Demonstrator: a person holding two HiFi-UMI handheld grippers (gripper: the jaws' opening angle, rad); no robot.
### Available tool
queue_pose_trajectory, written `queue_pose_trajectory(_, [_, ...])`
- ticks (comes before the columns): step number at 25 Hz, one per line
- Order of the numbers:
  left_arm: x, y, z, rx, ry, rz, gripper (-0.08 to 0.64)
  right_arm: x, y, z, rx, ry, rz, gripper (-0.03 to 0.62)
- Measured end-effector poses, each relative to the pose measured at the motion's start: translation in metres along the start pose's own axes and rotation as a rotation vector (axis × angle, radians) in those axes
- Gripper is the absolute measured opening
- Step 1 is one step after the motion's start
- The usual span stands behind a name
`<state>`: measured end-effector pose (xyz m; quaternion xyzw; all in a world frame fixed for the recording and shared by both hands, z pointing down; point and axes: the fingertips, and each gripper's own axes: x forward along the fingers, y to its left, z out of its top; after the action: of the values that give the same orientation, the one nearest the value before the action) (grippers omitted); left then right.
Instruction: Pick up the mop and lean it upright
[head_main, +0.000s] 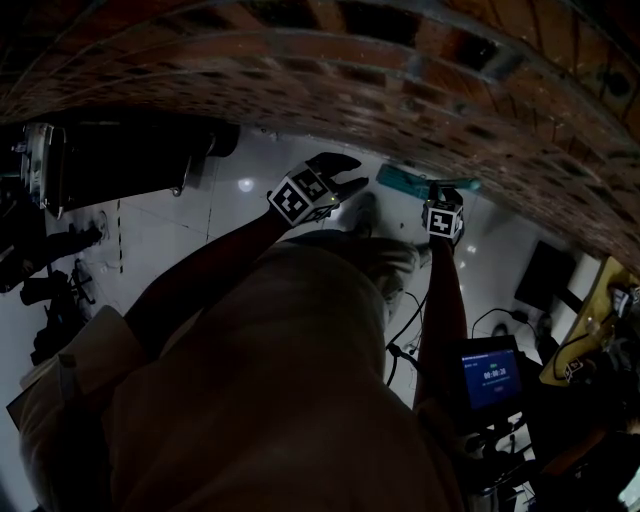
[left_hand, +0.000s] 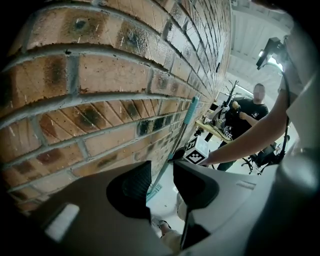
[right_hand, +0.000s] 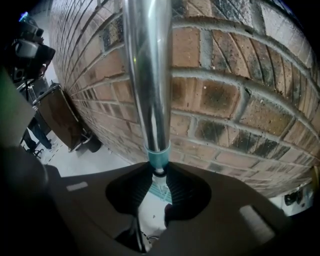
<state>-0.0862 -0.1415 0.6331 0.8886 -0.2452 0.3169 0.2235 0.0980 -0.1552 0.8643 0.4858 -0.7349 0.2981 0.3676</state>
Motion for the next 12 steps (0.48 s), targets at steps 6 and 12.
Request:
queue_pose_trajectory(6, [0.001,0.001,-0.001,0.003,0.006,0.003,0.158,0.009,0.000,-0.004,0.005,0.020,0.003,0.091])
queue_pose_trajectory(12, [-0.001,0.003,-0.002,0.000,0.019,0.014,0.158,0.015,-0.001,-0.004,-0.009,0.038,-0.002,0.091])
